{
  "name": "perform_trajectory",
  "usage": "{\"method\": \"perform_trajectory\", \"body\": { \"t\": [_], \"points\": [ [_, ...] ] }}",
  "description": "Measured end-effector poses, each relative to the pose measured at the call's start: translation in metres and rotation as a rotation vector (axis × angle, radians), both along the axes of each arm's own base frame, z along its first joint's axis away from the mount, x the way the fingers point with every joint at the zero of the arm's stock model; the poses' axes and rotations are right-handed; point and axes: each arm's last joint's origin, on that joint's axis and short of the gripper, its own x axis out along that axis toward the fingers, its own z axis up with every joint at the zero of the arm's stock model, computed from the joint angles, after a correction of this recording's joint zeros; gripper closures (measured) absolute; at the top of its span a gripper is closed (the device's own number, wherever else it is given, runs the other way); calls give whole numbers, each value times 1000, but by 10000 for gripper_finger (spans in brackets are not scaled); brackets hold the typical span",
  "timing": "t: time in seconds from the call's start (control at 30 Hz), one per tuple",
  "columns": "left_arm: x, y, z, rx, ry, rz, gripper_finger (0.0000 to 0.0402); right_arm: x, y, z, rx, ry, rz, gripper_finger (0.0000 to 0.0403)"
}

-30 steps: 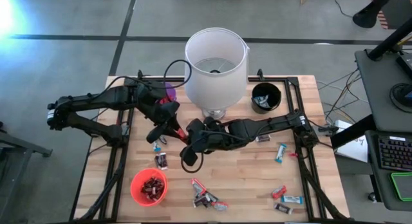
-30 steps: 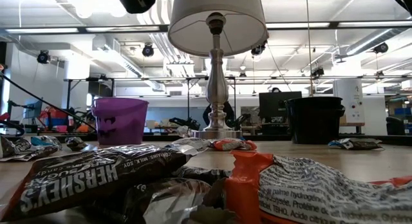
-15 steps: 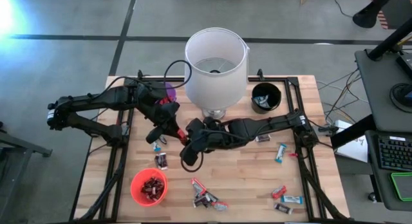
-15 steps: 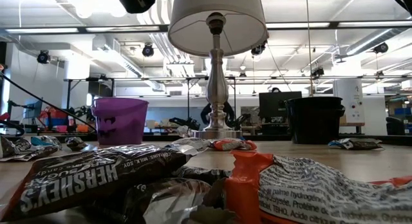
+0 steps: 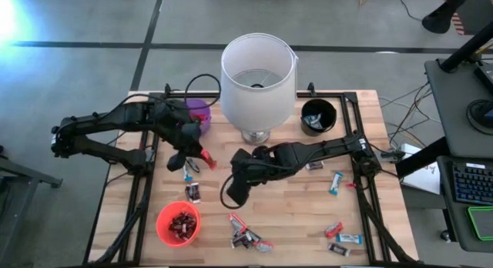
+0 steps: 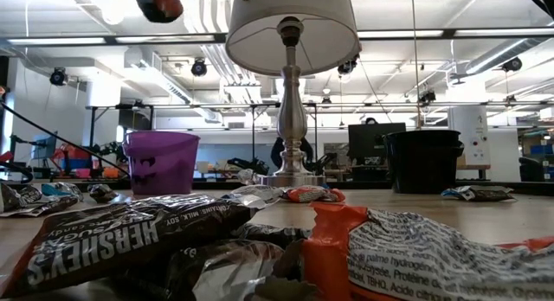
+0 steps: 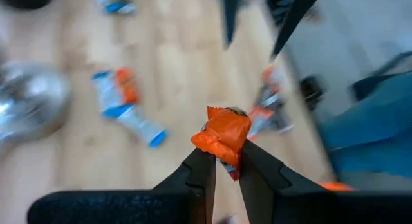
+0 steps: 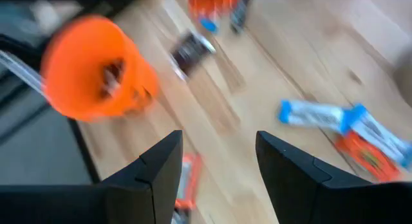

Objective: Sort candy
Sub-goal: Put the orange chocolate into the purple bucket

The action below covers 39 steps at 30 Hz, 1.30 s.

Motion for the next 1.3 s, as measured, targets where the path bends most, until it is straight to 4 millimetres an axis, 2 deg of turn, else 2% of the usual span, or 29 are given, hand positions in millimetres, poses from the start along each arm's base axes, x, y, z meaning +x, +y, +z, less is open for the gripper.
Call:
{"method": "perform_trajectory", "body": {
  "t": [0.27, 0.5, 0.9, 1.3],
  "points": [
    [-17, 8, -9, 274, 170, 145, 362, -25, -1, -13, -37, 282, -39, 216],
    [-22, 28, -14, 442, 286, 301, 362, -41, -5, -18, -78, 449, -56, 217],
    [-37, 77, -18, 480, 386, 514, 362, -41, -5, -28, -135, 495, 54, 218],
    [-49, 96, -18, 490, 421, 586, 360, -41, -5, -28, -164, 501, 127, 218]
  ]
}}
